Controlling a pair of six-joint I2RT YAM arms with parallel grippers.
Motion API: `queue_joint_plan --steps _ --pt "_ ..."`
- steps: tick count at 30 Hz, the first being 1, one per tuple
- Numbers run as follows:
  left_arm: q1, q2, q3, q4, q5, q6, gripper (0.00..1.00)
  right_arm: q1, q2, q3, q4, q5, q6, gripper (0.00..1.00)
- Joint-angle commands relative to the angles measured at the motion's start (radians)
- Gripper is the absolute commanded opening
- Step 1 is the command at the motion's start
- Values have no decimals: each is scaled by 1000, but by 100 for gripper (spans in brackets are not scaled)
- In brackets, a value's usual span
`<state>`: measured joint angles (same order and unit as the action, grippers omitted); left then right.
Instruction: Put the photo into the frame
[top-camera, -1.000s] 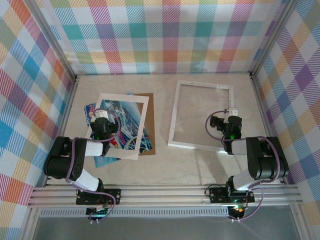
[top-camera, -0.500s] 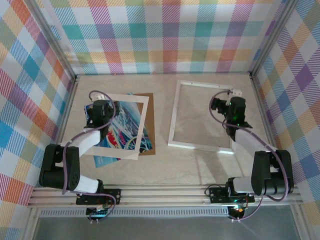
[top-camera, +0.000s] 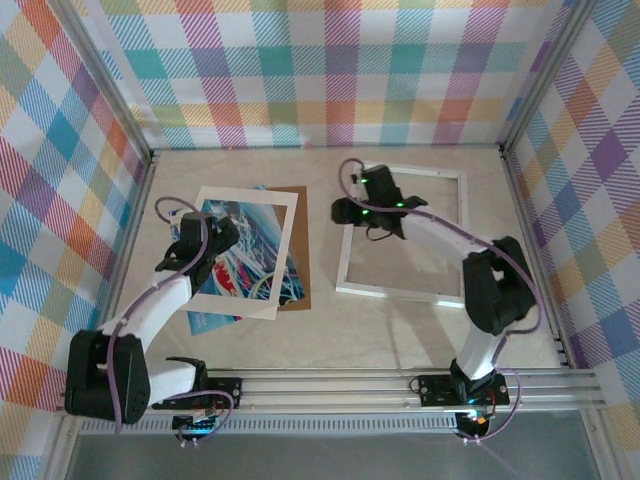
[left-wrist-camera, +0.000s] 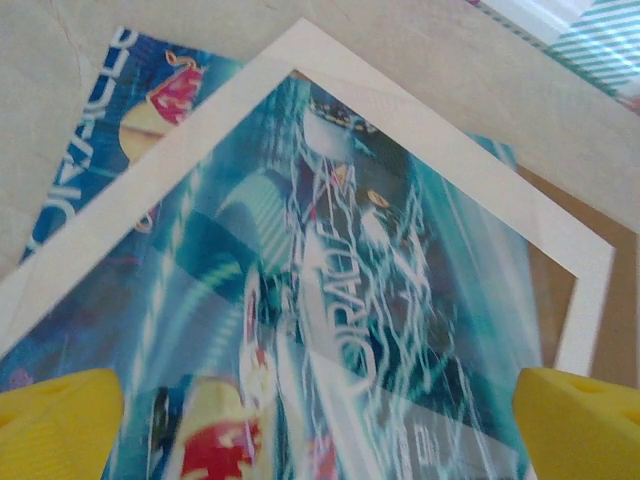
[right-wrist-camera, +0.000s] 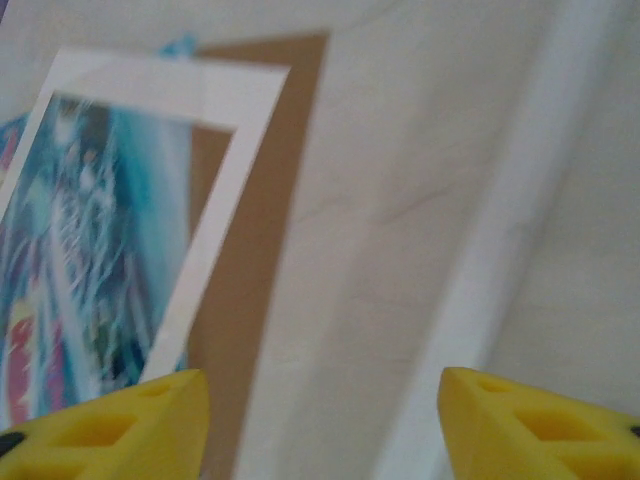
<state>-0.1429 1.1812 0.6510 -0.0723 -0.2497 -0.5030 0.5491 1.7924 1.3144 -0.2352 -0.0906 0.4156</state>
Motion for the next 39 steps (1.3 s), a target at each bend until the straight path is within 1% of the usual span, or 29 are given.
queue_joint_plan --steps 1,4,9,14,21,28,39 --pt "-4 -51 -61 -54 70 -82 100 56 67 77 -87 -100 69 57" --pt "-4 -61 -103 -29 84 -101 100 102 133 127 -96 -128 88 52" --pt "-2 -7 -131 37 118 -129 100 161 227 203 -128 -118 94 48" --pt "0 56 -128 49 128 -136 100 175 335 298 -138 -123 94 45" --pt "2 92 -145 49 117 -129 100 180 467 425 -170 -95 87 43" --pt "1 130 -167 66 122 -135 100 196 529 480 -179 -99 90 41" --pt "1 188 -175 98 150 -151 100 229 549 493 -194 -109 89 41"
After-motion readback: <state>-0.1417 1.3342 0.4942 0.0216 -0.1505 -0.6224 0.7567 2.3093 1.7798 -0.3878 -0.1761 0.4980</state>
